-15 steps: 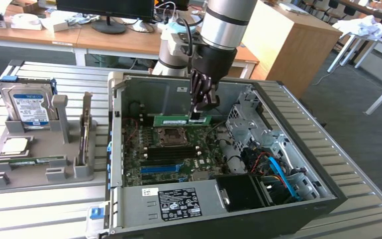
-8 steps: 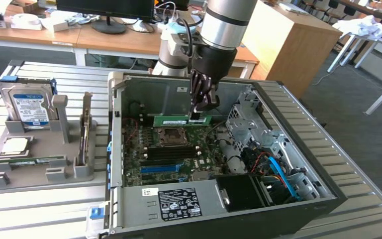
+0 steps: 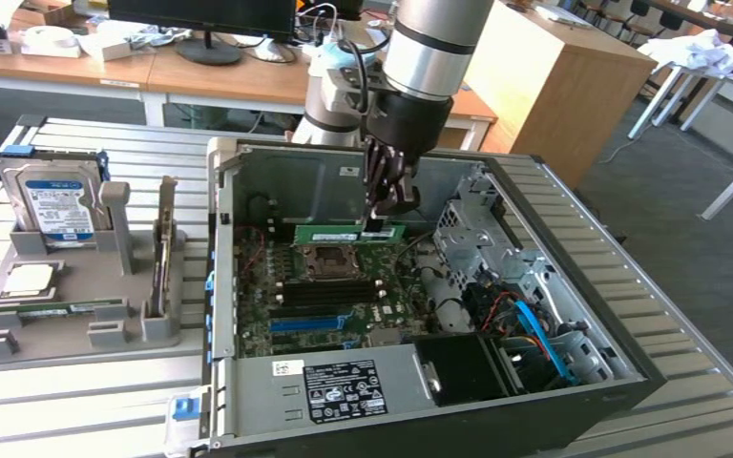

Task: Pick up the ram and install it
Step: 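Insert the ram into the slot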

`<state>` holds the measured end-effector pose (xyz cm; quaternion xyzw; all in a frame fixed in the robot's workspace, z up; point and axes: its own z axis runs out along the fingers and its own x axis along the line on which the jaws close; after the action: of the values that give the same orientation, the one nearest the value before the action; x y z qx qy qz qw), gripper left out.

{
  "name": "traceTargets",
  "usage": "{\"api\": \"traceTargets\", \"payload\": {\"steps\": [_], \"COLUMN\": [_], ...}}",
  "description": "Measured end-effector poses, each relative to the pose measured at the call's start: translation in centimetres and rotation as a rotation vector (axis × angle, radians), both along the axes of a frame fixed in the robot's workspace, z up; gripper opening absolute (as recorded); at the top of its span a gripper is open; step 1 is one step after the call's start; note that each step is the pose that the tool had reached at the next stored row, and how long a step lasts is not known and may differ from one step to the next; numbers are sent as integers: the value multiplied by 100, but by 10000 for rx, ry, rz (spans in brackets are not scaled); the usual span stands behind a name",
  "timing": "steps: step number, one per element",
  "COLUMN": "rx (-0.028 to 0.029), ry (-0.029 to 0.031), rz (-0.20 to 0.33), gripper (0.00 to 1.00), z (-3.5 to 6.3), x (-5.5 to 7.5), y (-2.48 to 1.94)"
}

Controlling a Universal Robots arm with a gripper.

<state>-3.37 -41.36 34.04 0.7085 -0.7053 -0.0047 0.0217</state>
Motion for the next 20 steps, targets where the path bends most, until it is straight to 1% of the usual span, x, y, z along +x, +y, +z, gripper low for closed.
{"api": "traceTargets", "payload": {"steps": [6, 20], "rx": [0, 0], "ry": [0, 0], "rz": [0, 0], "gripper": [11, 11], "z": [-49, -223], "x": [0, 0], "y": [0, 0]}}
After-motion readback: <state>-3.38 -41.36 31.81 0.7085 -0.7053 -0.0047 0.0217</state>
